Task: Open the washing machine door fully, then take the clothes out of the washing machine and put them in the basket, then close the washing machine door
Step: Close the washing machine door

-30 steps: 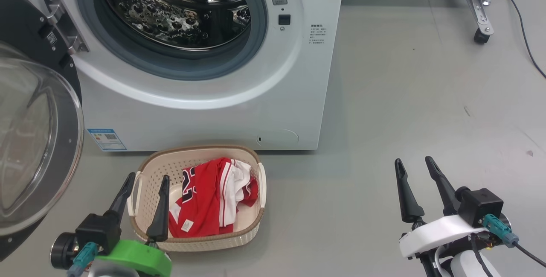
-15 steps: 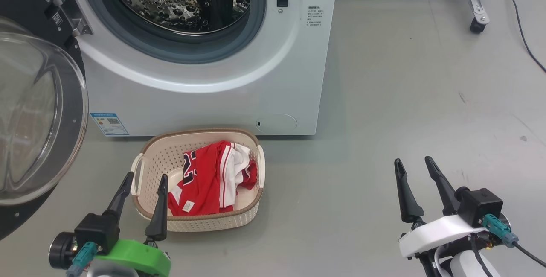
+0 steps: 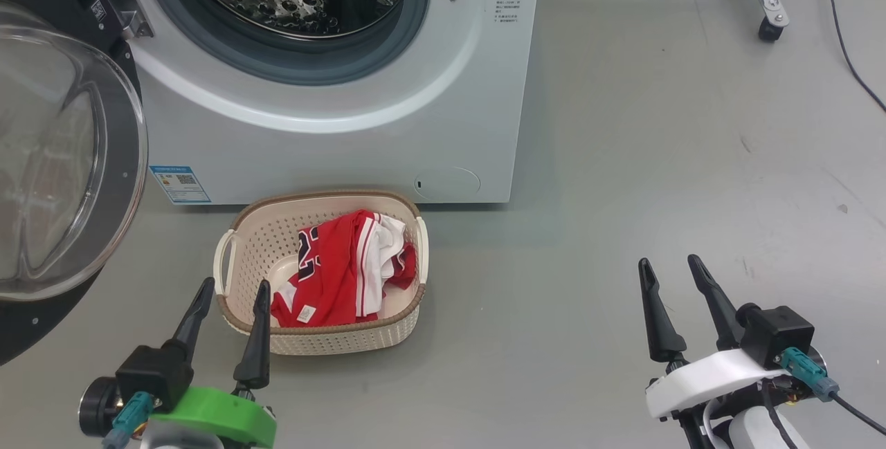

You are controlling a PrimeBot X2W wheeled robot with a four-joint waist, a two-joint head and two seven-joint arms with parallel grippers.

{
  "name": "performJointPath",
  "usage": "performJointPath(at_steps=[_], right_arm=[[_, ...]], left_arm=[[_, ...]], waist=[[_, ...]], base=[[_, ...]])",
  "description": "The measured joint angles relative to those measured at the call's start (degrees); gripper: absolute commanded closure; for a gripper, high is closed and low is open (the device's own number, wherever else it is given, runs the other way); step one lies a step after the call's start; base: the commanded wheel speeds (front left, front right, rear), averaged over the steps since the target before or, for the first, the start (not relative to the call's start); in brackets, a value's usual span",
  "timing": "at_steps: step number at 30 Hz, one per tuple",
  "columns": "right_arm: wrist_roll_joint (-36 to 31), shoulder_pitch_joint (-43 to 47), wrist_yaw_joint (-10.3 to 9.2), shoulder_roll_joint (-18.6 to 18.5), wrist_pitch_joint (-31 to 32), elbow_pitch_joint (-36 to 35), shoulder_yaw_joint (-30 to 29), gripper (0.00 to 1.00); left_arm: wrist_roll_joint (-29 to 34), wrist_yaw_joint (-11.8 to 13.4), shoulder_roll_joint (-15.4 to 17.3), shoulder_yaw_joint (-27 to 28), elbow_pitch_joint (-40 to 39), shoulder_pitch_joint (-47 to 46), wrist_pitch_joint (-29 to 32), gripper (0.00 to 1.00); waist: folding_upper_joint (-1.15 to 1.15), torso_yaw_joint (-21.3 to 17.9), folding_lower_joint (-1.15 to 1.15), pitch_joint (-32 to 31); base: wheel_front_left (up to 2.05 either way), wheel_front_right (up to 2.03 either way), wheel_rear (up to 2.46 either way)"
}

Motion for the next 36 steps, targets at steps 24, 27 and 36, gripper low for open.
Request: performJointPath(at_steps=[24,27,36], right_arm=[[0.00,-0.06,0.03,0.01,0.00,0.55,0.80,0.00],[0.00,-0.07,0.03,0.00,0.00,0.59,0.85,0.00],[0.00,-0.09,0.03,0.00,0.00,0.60,0.86,0.00]], left_arm=[[-0.31,-0.07,-0.02,-0.23,-0.07,0.00,0.00,0.00],[-0.31,-0.07,-0.02,-0.24,-0.07,0.00,0.00,0.00],[-0.31,-0.07,-0.02,-0.23,-0.08,0.00,0.00,0.00]], waist=[[0.00,0.19,0.00,-0.53],[0.00,0.23,0.00,-0.56],[0.00,0.39,0.00,-0.44]], base=[[0.03,-0.03,0.00],[0.00,0.00,0.00],[0.00,0.00,0.00]])
